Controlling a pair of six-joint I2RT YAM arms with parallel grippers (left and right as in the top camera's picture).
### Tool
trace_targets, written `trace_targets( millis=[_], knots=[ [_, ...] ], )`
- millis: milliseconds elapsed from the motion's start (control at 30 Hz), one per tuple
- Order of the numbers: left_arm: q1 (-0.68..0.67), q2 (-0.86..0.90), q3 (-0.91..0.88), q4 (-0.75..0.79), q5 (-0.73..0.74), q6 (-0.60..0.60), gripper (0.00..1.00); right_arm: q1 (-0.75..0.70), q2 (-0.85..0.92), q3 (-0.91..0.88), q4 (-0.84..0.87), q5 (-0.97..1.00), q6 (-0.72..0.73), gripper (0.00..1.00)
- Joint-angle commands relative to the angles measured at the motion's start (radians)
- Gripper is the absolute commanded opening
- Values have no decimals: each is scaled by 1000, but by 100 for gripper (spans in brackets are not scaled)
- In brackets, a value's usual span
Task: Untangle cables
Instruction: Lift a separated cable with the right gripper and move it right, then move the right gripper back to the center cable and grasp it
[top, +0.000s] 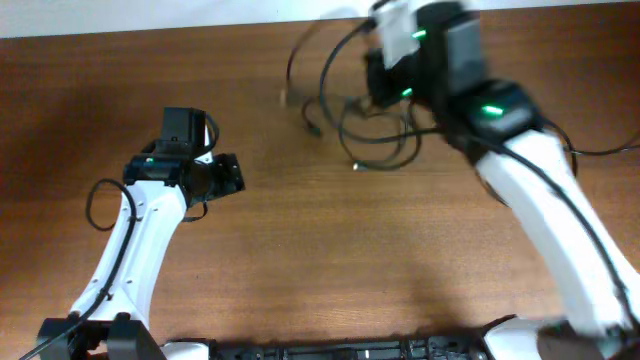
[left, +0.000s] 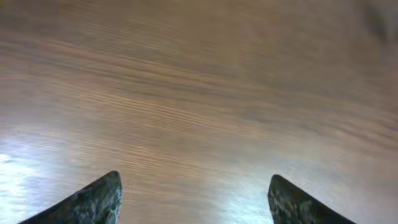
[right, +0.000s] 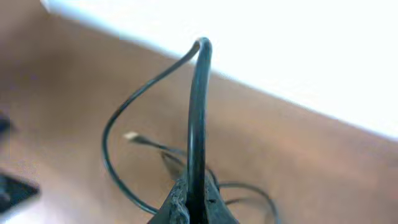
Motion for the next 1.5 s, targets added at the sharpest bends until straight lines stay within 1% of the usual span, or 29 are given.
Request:
trace_targets(
  millis=[0, 33, 67, 100, 133, 167, 233, 267, 333, 400, 467, 500, 533, 567, 633, 700, 733, 800, 867, 933, 1000, 1067, 1100, 1133, 1200, 1267, 1333, 1400, 1467],
  knots=[
    [0, 10, 1, -1, -108, -56, 78, -76, -110, 51, -34, 226, 106, 4],
    [0, 10, 1, 0, -108, -56, 78, -104, -133, 51, -38, 225, 160, 4],
    [0, 10, 1, 0, -108, -56, 78, -129, -150, 51, -35, 156, 203, 4],
    [0, 10, 1, 2, -108, -56, 79, -154, -169, 51, -22, 2, 194, 4],
    [0, 10, 1, 7, -107, -56, 79, -179, -184, 51, 4, -238, 159, 4],
    [0, 10, 1, 11, -103, -57, 79, -193, -190, 51, 28, -379, 157, 4],
    [0, 10, 1, 14, -84, -56, 81, -204, -190, 51, 85, -577, 157, 4],
    [0, 10, 1, 15, -79, -56, 82, -204, -187, 51, 114, -651, 157, 4],
    [0, 10, 1, 15, -74, -56, 82, -200, -186, 51, 150, -713, 157, 4],
    [0, 10, 1, 15, -74, -56, 82, -200, -186, 51, 147, -709, 158, 4],
    [0, 10, 1, 15, -74, -56, 82, -200, -186, 51, 89, -708, 158, 4],
    [0, 10, 1, 15, -74, -56, 82, -200, -186, 51, 38, -692, 171, 4],
    [0, 10, 1, 15, -74, -56, 82, -200, -186, 51, -86, -613, 195, 4],
    [0, 10, 1, 15, -74, -56, 82, -200, -186, 51, -213, -488, 200, 4],
    [0, 10, 1, 15, -74, -56, 82, -201, -186, 51, -393, -211, 244, 4],
    [0, 10, 1, 15, -74, -56, 82, -201, -186, 51, -545, 99, 359, 4],
    [0, 10, 1, 15, -74, -56, 82, -201, -186, 51, -602, 212, 408, 4],
    [0, 10, 1, 15, -74, -56, 82, -201, -187, 51, -716, 513, 528, 4],
    [0, 10, 1, 15, -74, -56, 82, -201, -187, 51, -737, 641, 528, 4],
    [0, 10, 1, 15, -74, -56, 82, -201, -186, 51, -700, 705, 527, 4],
    [0, 10, 1, 15, -74, -56, 82, -202, -186, 51, -610, 773, 514, 4],
    [0, 10, 1, 14, -73, -56, 82, -229, -186, 51, -479, 855, 446, 4],
    [0, 10, 1, 14, -73, -56, 82, -266, -186, 51, -400, 898, 415, 4],
    [0, 10, 1, 14, -73, -56, 82, -308, -186, 51, -336, 901, 391, 4],
    [0, 10, 1, 14, -73, -56, 82, -406, -179, 51, -292, 838, 376, 4],
    [0, 10, 1, 14, -73, -56, 82, -578, -121, 47, -348, 554, 376, 4],
    [0, 10, 1, 14, -73, -56, 82, -680, -39, 45, -407, 353, 376, 4],
    [0, 10, 1, 14, -73, -56, 82, -732, 42, 45, -469, 271, 376, 4],
    [0, 10, 1, 14, -73, -56, 82, -762, 142, 45, -545, 248, 376, 5]
  ],
)
